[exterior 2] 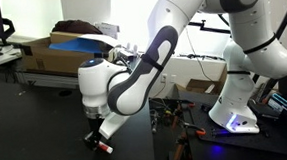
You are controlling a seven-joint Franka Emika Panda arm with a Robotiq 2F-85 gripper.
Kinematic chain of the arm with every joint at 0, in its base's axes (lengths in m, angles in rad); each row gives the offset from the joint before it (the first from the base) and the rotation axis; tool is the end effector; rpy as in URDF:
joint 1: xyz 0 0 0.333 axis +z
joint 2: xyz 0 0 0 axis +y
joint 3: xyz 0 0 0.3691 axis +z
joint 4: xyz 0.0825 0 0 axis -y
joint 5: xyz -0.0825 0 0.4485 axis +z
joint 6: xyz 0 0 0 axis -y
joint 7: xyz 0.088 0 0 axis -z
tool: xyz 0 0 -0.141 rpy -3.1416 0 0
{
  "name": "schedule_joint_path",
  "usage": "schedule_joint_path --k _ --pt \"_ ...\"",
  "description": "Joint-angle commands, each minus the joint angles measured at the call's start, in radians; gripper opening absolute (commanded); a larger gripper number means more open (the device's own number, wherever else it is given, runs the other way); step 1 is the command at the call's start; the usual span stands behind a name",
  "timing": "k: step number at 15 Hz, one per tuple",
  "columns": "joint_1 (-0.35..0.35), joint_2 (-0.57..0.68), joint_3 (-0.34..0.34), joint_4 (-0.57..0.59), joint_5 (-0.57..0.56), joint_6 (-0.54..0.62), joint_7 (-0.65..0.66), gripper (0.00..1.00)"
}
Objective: Put the marker in the cup
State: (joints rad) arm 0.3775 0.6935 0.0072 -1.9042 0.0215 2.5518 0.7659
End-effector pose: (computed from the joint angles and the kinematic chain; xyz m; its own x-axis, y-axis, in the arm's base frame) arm 0.6335 0.2566 0.0781 0.9196 -0.3903 -0.0441 -0.3897 -0.9207 0.0206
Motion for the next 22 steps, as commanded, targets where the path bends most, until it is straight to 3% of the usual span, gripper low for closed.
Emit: schedule_joint_path --k 1,6,8,22 --pt "0.016 0.014 -0.019 0.027 -0.015 0.002 0.012 0.35" --pt "0.02 0.013 -0.025 0.037 -0.019 0.003 0.015 0.01" --pt "0.022 0.012 -0.027 0.04 -0.02 0.002 0.018 0.05" --pt "0.159 -0.099 -0.097 -0.033 -0.172 -0.002 0.228 0.05"
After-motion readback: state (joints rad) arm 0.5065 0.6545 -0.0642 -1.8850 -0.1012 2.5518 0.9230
